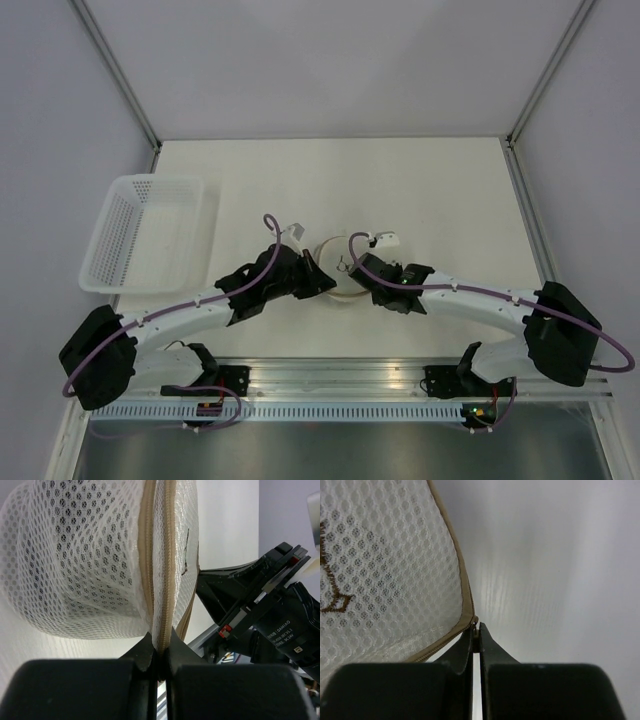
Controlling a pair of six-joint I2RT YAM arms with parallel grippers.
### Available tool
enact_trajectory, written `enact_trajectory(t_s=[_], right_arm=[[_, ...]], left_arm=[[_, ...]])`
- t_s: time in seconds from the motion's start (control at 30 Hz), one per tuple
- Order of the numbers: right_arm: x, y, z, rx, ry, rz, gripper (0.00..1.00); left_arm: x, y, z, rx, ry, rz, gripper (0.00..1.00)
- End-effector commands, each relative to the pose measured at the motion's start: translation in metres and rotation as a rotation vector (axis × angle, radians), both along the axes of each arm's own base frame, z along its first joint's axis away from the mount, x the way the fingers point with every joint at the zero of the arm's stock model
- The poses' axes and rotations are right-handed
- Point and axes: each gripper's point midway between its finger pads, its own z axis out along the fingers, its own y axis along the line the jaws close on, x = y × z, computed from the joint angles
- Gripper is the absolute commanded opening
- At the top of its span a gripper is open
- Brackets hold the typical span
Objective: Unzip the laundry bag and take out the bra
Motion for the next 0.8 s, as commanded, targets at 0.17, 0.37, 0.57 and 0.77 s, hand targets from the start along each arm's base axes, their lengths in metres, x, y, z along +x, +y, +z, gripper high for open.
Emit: enact_trajectory(t_s=[0.17, 0.37, 0.57, 0.77], right_arm=[[0.020, -0.045, 0.026, -0.142, -0.150, -0.139, 0.00], [0.011, -0.030, 0.030, -0.023, -0.129, -0.046, 0.00], [-0.009, 0.007, 0.045, 0.205, -0.085, 0.141, 0.01], [-0.035, 0.050, 0.056, 0.395, -0.010, 0.372, 0.01]], left_arm=[[0.010, 0.000, 0.019, 0.167, -0.154, -0.155, 0.02], [0.038, -0.021, 0.043, 0.172, -0.261, -0.225, 0.02], [0.074, -0.011, 0.041, 0.264, -0.222, -0.054, 0.82], [0.049, 0.023, 0.052, 0.127, -0.151, 0.162, 0.90]])
